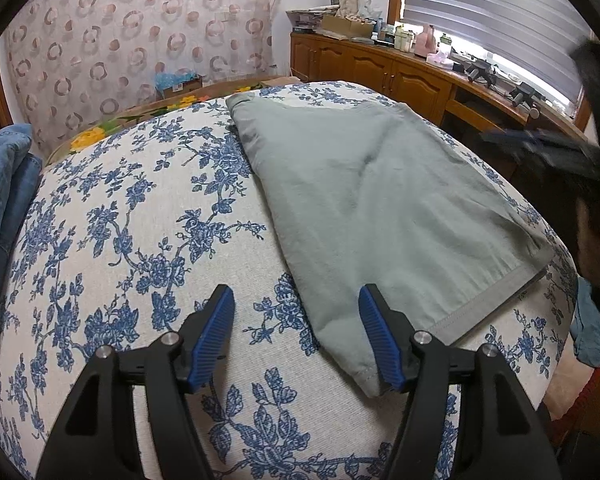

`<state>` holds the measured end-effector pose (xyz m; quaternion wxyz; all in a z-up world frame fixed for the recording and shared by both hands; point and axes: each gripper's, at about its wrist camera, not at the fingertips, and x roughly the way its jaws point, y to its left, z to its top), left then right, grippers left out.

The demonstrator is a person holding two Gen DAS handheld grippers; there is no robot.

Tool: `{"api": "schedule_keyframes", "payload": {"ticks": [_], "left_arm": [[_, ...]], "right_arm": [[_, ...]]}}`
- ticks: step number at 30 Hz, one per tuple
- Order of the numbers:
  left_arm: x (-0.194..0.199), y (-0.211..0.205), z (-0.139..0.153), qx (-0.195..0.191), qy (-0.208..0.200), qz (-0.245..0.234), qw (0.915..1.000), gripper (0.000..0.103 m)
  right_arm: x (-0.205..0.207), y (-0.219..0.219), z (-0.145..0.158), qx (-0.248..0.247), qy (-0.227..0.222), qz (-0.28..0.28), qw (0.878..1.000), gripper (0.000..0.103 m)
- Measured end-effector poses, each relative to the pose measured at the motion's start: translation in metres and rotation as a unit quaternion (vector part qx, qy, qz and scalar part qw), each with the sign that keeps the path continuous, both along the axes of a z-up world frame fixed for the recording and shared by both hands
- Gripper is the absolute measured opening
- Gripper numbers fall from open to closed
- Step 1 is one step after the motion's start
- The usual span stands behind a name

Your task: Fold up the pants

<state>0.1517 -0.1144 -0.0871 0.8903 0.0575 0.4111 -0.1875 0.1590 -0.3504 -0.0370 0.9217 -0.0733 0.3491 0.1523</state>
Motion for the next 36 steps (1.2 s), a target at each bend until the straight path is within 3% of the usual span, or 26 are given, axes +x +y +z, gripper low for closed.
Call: {"api": "schedule_keyframes", "payload": {"ticks": [11,28,30,32,36], "left_arm": [[0.001,0.001,0.000,0.001,0.000,0.002,1.0000,0.067],[-0.017,0.011,0.006,-0.016,0.009,0.003,0.9998,0.067],[-0.021,0.012,0.007,-0.022,0.010,0.004,0.9997,0.067],[-0.025,0.015,0.007,-0.027,0.010,0.005,0.9996,0.067],[-0.031,0.020,0.010,-0.038,0.009,0.006,0.9992,0.067]], "right_arm": [[-0.057,0.000,-0.024,0.023,0.038,-0.010,0.999,0.035],[-0.075,-0.007,-0.032,0.039,0.048,-0.017,0.998,0.035],[-0.076,-0.006,-0.033,0.042,0.050,-0.013,0.998,0.030],[-0.079,-0.004,-0.032,0.043,0.048,-0.006,0.998,0.017],[-0.085,0.000,-0.026,0.042,0.037,0.001,0.998,0.012]]}}
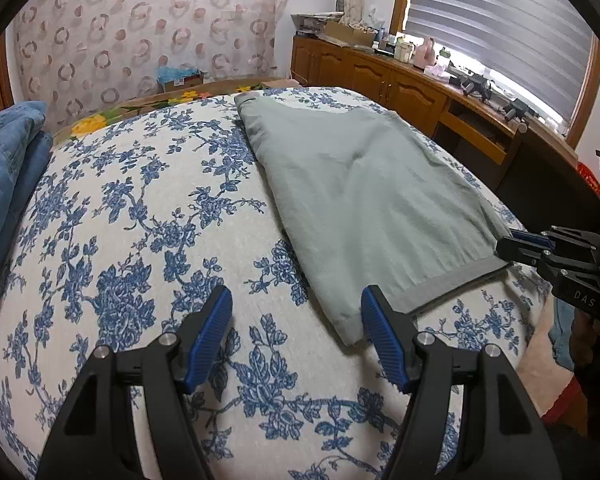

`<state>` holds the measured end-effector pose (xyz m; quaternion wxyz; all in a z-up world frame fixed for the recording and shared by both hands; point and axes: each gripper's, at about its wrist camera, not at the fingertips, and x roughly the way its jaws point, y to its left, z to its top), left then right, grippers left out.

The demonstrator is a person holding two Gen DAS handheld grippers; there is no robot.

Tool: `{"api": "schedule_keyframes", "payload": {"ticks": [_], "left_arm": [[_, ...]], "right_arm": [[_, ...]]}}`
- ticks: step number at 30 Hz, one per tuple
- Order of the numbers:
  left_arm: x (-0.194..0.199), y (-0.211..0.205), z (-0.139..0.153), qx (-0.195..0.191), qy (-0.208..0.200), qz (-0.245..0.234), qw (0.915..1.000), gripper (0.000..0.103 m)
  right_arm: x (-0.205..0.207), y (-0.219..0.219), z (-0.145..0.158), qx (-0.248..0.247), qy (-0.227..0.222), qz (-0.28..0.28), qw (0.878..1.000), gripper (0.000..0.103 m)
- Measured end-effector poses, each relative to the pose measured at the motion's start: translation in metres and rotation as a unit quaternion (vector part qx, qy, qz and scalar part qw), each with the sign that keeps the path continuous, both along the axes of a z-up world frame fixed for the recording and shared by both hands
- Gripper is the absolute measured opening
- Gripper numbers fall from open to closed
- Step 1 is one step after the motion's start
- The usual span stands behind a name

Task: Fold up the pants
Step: 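Close the right gripper on the folded edge of the grey-green shirt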

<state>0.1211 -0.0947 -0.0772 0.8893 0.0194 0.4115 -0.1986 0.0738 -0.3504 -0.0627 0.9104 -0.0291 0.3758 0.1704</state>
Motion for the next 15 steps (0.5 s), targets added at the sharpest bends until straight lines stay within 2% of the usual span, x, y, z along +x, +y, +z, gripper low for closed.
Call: {"api": "schedule_keyframes", "payload": {"ticks": [5,12,14,15], "left_arm": [[-0.007,-0.006,0.002,-0.005,-0.004,-0.019,0.9998,0.061],[-0.011,-0.016,-0.001,-0.007,0.001,-0.036,0.9993,0.039],[-0.012,-0.018,-0.001,-0.006,0.001,-0.040,0.9992,0.038],[-0.013,-0.019,-0.001,-0.005,0.001,-0.041,0.9991,0.037]], "right_arm": [[-0.005,0.000,0.004,0.004,-0.003,0.000,1.000,0.012],[-0.007,-0.005,-0.001,0.013,0.006,-0.009,1.000,0.013],[-0.008,-0.006,-0.001,0.012,0.003,-0.015,1.000,0.023],[-0.008,-0.007,-0.001,0.011,0.001,-0.017,1.000,0.024]]}}
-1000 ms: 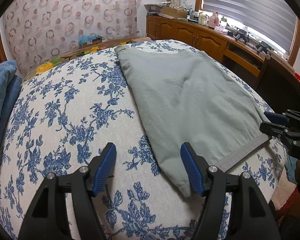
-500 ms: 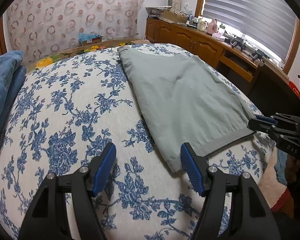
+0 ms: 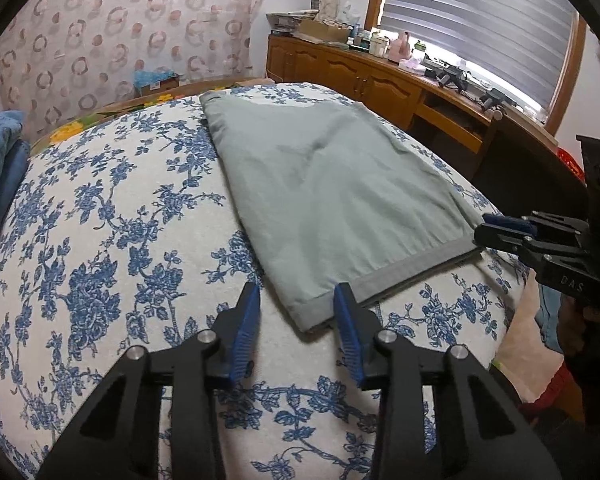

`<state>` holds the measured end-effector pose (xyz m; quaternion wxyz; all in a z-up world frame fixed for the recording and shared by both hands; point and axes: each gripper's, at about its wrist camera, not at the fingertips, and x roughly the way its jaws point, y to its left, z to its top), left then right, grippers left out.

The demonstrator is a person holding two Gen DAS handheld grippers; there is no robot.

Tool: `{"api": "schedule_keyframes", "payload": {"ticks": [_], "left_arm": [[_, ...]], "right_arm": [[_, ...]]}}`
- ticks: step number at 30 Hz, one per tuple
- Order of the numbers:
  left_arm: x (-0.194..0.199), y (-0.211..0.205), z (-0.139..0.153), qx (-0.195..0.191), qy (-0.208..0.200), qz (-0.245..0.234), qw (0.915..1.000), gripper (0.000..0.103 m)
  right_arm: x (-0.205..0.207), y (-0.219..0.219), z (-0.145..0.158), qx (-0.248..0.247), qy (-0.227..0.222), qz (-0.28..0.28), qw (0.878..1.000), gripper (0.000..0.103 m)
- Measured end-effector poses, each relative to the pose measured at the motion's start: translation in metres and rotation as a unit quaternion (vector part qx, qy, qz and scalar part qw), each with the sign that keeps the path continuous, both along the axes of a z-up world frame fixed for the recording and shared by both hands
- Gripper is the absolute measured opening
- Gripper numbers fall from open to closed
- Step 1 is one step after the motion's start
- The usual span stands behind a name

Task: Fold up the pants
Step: 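Close the right gripper on the folded edge of the grey-green shirt, then grasp the same folded edge with the left gripper beside the right gripper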

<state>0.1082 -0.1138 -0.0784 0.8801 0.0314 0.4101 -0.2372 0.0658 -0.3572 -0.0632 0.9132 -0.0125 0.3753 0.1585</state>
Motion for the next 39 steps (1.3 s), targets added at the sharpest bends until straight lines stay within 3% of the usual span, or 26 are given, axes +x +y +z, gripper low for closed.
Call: {"api": "schedule_keyframes", "payload": {"ticks": [13,26,31,39], "left_arm": [[-0.005,0.000,-0.005,-0.002,0.009,0.001,1.0000,0.037],[-0.011,-0.012,-0.005,0.013,-0.003,-0.021,0.9997,0.034],[-0.011,-0.012,-0.004,0.010,-0.003,-0.019,0.9998,0.025],[-0.014,-0.010,0.002,0.001,-0.013,-0.019,0.9997,0.013]], "right_arm": [[0.008,0.008,-0.009,-0.017,0.004,-0.004,1.000,0.032],[0.006,0.013,-0.014,0.000,0.011,0.008,1.000,0.034],[0.004,0.011,-0.014,0.007,0.009,0.012,1.000,0.021],[0.002,0.007,-0.011,0.022,0.006,0.016,1.000,0.012]]}}
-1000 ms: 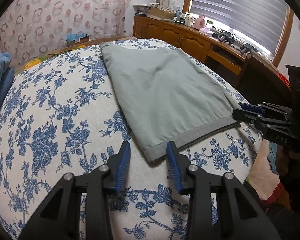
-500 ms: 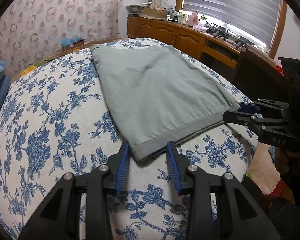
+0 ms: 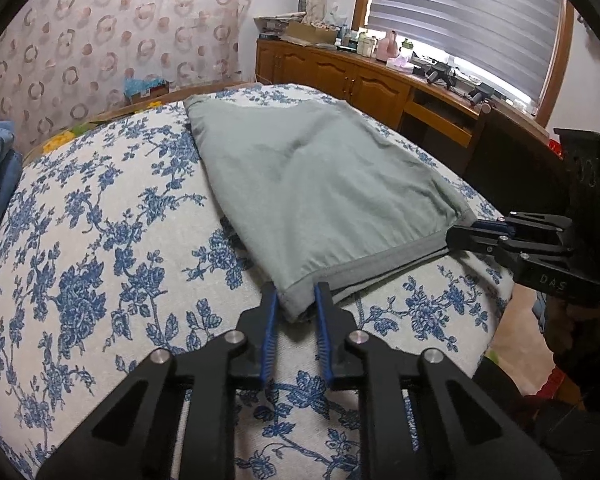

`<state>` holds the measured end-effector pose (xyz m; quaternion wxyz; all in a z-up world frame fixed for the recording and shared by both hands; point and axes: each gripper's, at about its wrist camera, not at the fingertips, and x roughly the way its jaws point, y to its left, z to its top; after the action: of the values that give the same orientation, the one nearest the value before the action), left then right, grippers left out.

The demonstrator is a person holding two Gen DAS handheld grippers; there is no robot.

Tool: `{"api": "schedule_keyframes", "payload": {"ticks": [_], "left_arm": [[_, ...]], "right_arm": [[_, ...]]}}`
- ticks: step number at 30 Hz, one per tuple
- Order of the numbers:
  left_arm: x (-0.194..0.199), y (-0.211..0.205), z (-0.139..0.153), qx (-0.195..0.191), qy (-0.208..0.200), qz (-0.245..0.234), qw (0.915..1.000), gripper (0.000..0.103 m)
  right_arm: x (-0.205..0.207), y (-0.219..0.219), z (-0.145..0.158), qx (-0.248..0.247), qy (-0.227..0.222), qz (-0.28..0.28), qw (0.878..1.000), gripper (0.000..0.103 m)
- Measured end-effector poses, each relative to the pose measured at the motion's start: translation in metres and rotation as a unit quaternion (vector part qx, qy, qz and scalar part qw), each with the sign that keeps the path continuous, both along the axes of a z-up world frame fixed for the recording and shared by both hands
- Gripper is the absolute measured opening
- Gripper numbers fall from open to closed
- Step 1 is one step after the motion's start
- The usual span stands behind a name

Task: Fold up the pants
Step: 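Grasp the same folded edge with the left gripper beside the right gripper, then lift the shirt edge high with both grippers together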

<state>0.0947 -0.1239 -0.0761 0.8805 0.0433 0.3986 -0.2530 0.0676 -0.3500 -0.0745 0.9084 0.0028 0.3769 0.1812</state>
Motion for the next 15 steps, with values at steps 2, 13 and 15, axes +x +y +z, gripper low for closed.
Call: {"api": "schedule_keyframes", "payload": {"ticks": [2,13,15], "left_arm": [[-0.001,-0.001,0.003,0.001,-0.004,-0.002,1.0000,0.011],[-0.021,0.001,0.030,-0.008,-0.033,-0.011,0.9994,0.007],[-0.027,0.003,0.037,-0.010,-0.039,-0.012,0.9991,0.007]], "right_arm": [[-0.001,-0.002,0.002,0.006,-0.002,0.001,1.000,0.011],[-0.010,-0.003,0.024,0.013,-0.024,0.015,1.000,0.010],[-0.015,-0.003,0.030,0.015,-0.029,0.018,0.999,0.010]]}}
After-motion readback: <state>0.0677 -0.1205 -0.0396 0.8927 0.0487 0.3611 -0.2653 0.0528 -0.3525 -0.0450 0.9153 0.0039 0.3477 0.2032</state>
